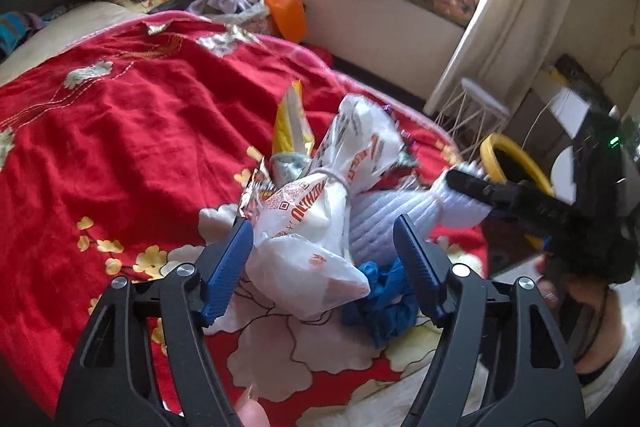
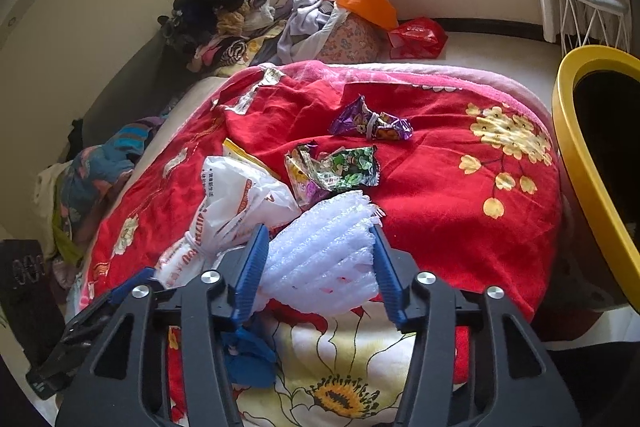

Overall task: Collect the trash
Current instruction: 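Grasp the white printed plastic bag with the left tool while the right tool grasps another foam sleeve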

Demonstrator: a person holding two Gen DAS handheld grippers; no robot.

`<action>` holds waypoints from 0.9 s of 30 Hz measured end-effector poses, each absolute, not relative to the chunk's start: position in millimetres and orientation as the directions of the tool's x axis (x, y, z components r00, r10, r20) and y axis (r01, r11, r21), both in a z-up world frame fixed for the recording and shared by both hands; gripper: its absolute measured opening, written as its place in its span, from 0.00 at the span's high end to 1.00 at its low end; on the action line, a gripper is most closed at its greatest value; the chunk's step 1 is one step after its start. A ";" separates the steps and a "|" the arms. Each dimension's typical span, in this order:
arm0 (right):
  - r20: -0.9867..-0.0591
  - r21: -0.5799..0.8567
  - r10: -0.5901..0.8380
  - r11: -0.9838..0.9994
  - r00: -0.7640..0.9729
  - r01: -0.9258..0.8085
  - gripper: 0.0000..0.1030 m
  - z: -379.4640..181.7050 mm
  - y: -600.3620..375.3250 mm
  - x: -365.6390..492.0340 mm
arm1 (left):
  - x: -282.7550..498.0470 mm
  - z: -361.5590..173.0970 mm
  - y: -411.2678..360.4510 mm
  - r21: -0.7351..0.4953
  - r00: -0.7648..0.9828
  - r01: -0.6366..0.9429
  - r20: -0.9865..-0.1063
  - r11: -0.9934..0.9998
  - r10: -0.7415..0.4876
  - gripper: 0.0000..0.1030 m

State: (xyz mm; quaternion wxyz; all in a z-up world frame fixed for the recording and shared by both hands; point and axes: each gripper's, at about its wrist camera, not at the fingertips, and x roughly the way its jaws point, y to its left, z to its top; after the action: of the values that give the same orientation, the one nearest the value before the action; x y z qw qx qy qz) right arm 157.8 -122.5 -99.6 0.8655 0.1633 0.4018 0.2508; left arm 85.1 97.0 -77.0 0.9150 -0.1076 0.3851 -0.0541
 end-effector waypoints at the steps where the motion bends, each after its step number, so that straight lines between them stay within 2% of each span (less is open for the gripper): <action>1: -0.610 0.483 0.567 0.820 0.553 -0.308 0.57 -97.7 -123.2 156.9 | 86.4 -78.9 98.5 -0.247 0.691 0.014 -0.698 0.969 -0.187 0.39; 3: -0.603 0.476 0.568 0.819 0.560 -0.319 0.60 -94.3 -123.7 155.7 | 87.2 -81.2 101.4 -0.260 0.685 0.009 -0.702 0.966 -0.195 0.43; 5: -0.598 0.472 0.569 0.819 0.564 -0.327 0.61 -92.1 -124.6 154.5 | 88.5 -83.4 102.6 -0.252 0.677 -0.004 -0.713 0.968 -0.183 0.54; 8: -0.592 0.471 0.573 0.816 0.566 -0.334 0.63 -89.1 -124.3 153.4 | 91.2 -87.4 105.8 -0.247 0.657 -0.022 -0.734 0.969 -0.172 0.63; 14: -0.570 0.466 0.587 0.807 0.575 -0.363 0.69 -82.0 -124.2 150.2 | 87.6 -81.7 108.4 -0.284 0.670 -0.026 -0.716 0.959 -0.193 0.72; 27: -0.440 0.425 0.576 0.810 0.689 -0.405 0.72 -36.7 -147.2 132.2 | 71.4 -11.6 119.2 -0.362 0.809 0.000 -0.548 0.932 -0.213 0.73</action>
State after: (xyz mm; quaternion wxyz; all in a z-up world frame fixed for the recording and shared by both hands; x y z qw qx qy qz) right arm 132.2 -147.2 -36.7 0.9068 0.1485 0.2871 0.2705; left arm 71.4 119.2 -11.6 0.9347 -0.1753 0.3038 -0.0568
